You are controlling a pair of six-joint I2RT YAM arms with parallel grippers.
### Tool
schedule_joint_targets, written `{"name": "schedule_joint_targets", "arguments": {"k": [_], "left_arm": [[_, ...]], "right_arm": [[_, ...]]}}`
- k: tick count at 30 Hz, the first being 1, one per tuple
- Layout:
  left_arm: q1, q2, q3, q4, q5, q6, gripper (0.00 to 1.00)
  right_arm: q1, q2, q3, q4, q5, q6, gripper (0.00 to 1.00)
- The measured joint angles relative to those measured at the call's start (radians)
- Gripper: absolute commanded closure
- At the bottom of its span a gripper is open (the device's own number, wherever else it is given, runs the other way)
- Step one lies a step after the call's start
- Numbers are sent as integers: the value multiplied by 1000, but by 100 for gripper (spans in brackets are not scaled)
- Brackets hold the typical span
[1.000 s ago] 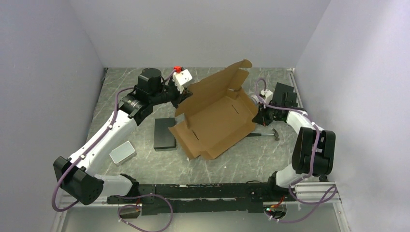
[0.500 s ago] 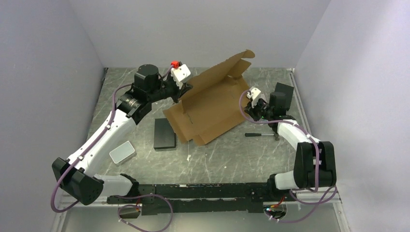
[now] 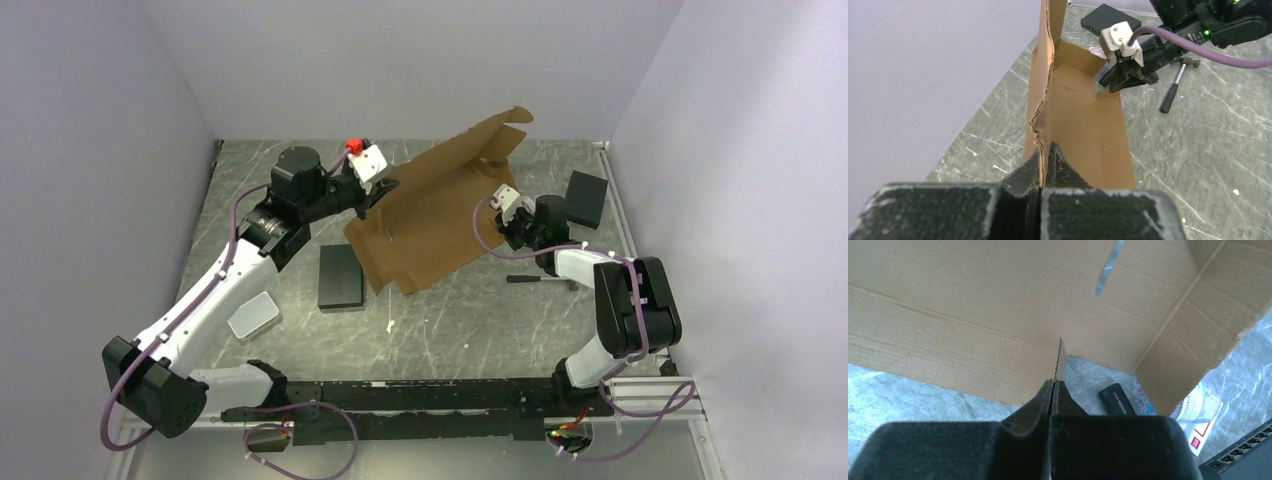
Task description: Fold the paper box
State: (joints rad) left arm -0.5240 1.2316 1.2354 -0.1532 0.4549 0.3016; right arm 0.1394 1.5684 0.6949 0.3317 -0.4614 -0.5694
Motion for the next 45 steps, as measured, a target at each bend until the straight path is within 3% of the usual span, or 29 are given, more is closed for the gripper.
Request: {"name": "schedule_joint_targets", "arguments": {"k": [8,24,38,42,45], "left_arm": [[0,-63,-96,67,50,0,100],[0,-144,-184,118,56,19,100],[0,-149,-185,134,56,23,100],[0,-149,-185,134,56,23,100],[0,-149,-185,134,56,23,100]], "right_arm": [[2,7,-1,-3,6,-45,99],[-24,-49,39,-180,-76,-82,73],[-235,-266,39,-231,-393,-48,44],[-267,-277,35,-196,-412,17,31],[-278,-252,41,-167,-393,78,29]]}}
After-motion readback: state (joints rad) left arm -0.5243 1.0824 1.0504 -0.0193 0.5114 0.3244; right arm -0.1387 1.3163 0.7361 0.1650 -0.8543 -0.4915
